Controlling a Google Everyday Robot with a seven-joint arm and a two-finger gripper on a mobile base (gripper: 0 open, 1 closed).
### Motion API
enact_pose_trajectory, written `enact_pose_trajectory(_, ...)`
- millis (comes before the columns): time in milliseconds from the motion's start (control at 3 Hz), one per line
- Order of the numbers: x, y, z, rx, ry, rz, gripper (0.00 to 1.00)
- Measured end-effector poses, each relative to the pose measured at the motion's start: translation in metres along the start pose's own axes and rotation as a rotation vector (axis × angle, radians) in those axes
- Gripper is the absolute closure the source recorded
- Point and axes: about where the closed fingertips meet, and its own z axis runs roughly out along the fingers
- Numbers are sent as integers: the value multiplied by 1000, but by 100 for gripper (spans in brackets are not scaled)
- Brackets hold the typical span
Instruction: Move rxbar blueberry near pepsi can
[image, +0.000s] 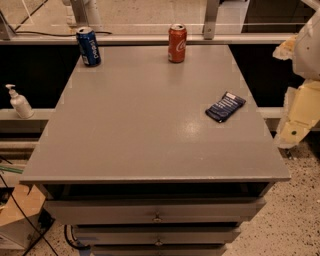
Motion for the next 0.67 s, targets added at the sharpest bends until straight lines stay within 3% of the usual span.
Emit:
enact_pose_trajectory(333, 0, 0, 0, 0, 0, 0, 0)
enact_pose_trajectory(667, -4, -6, 8, 9, -96, 10, 0)
